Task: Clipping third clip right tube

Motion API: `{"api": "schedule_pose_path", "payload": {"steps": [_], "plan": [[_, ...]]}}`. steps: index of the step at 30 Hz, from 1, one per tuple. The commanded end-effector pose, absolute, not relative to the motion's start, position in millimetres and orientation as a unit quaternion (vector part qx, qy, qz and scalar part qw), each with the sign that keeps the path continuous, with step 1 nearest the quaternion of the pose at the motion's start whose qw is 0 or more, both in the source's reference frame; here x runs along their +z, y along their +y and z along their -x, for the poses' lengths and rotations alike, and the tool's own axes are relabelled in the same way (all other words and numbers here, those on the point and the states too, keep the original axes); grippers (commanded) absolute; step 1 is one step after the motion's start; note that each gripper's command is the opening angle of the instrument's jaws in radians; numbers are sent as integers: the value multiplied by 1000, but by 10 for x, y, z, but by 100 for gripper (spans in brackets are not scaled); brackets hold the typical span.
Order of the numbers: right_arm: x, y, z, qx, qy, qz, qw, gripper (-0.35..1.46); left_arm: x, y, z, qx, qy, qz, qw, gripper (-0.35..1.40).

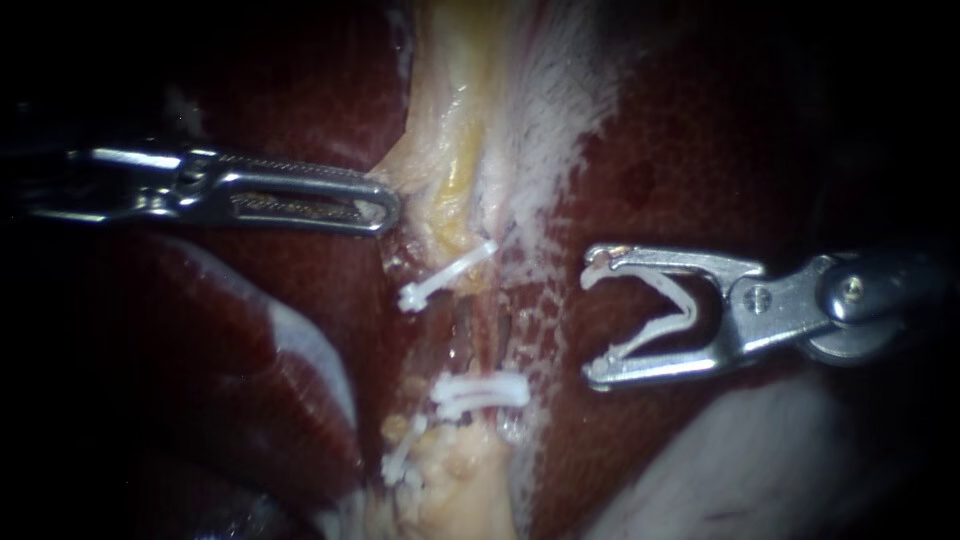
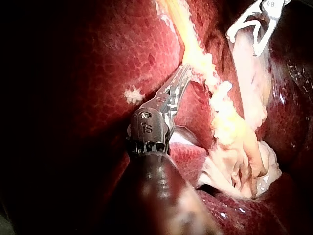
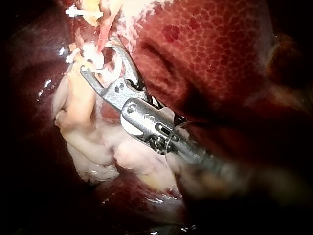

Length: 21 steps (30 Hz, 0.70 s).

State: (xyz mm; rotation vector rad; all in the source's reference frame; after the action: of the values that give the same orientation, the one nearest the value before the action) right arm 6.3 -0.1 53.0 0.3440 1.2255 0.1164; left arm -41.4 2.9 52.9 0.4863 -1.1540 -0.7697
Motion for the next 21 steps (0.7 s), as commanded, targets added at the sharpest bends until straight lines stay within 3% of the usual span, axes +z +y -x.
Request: {"api": "schedule_pose_path", "payload": {"steps": [1, 12, 21], "plan": [[531, -1, -64, 54, 572, -160, 803, 60, 529, 29, 414, -351, -526, -222, 742, -35], [556, -23, -77, 57, 571, -172, 801, 60, 512, 39, 390, -353, -525, -225, 741, -35], [577, -36, -106, 131, 552, -222, 793, 60, 481, 55, 361, -368, -521, -222, 738, -35]]}}
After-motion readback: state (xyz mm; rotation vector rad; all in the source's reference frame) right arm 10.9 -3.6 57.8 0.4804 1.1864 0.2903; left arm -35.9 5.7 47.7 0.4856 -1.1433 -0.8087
